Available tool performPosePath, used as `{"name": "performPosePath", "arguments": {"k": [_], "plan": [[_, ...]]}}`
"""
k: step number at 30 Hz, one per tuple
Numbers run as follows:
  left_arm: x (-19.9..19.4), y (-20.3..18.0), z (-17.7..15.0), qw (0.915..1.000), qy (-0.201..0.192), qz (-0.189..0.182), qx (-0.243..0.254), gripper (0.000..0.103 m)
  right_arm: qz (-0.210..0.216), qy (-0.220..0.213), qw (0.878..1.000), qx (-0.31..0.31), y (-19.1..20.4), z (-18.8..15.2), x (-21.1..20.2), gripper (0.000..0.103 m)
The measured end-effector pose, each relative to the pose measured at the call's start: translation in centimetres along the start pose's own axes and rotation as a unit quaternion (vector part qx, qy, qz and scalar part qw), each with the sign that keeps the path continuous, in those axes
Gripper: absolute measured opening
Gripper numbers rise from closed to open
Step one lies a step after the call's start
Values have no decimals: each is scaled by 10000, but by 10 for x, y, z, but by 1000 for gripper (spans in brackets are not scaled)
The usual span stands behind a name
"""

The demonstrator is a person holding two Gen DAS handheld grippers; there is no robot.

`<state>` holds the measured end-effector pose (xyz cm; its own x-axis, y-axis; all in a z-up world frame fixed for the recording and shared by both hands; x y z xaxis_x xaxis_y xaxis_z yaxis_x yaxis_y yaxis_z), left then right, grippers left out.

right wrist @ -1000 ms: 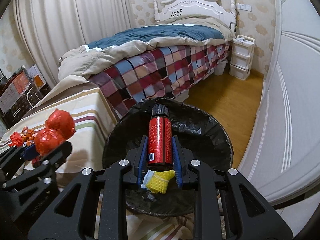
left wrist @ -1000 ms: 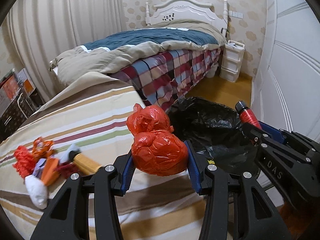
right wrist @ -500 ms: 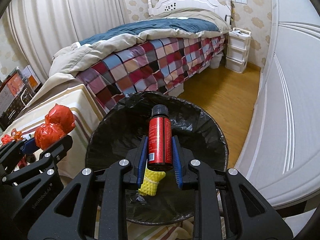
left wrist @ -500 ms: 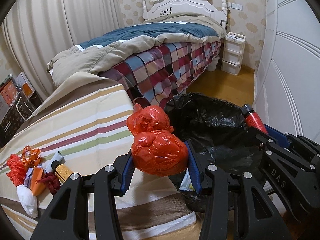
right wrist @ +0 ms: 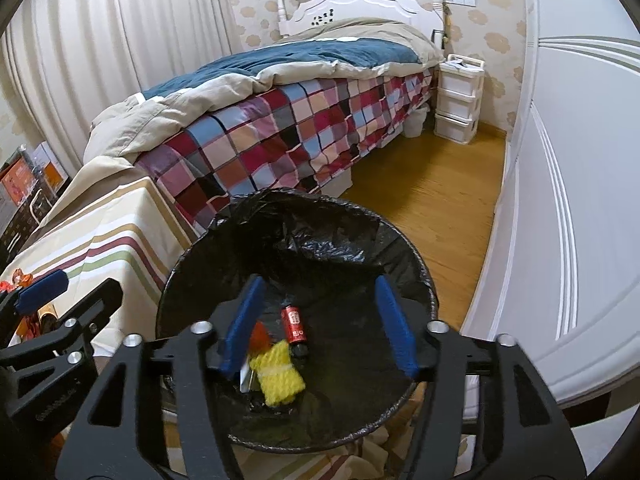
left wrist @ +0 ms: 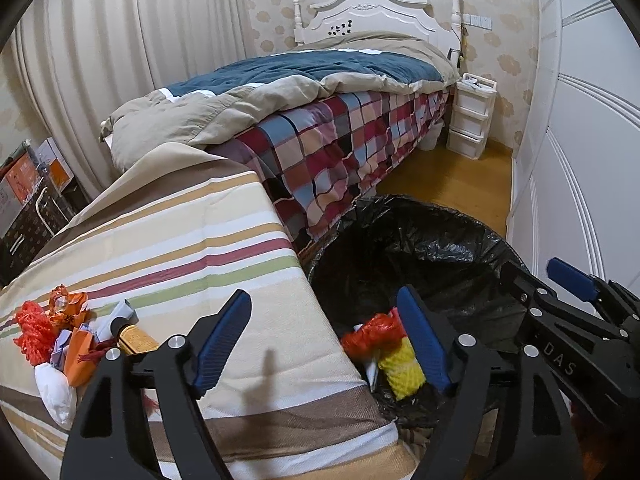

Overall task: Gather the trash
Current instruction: 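Carry the red bag and spray can over the bin while opening both tools to drop them, then move the left tool back to the bed and grasp the white crumpled bag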

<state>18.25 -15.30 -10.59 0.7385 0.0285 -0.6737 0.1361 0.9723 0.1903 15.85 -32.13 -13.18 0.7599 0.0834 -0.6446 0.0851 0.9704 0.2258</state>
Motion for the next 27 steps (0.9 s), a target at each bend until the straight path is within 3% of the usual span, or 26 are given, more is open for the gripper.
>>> {"name": "performPosePath", "arguments": {"k": [10,15,27], "plan": [[-16,32,-5,9995,-92,226,-201,79,-152,-133,9998,83,-1,0,-19,89],[-23,53,-12,9988,-90,365,-309,80,-207,-153,9997,-2,10,-3,-27,93],[-42,130,-45,9938,31,777,-790,80,302,-55,9995,44,65,-19,-35,94]]}}
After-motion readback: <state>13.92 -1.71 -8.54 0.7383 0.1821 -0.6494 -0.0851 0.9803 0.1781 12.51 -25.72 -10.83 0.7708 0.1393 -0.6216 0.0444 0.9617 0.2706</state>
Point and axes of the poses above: each gripper's, at about its wrist camera, not at the fingertips, and x roughly the way its jaws point, y to its left, z to its top, the point moved 10 cm from there along x, roughly the way its jaws point, and after that the axes turned 9 degrees about z, right-handed, at the moved point
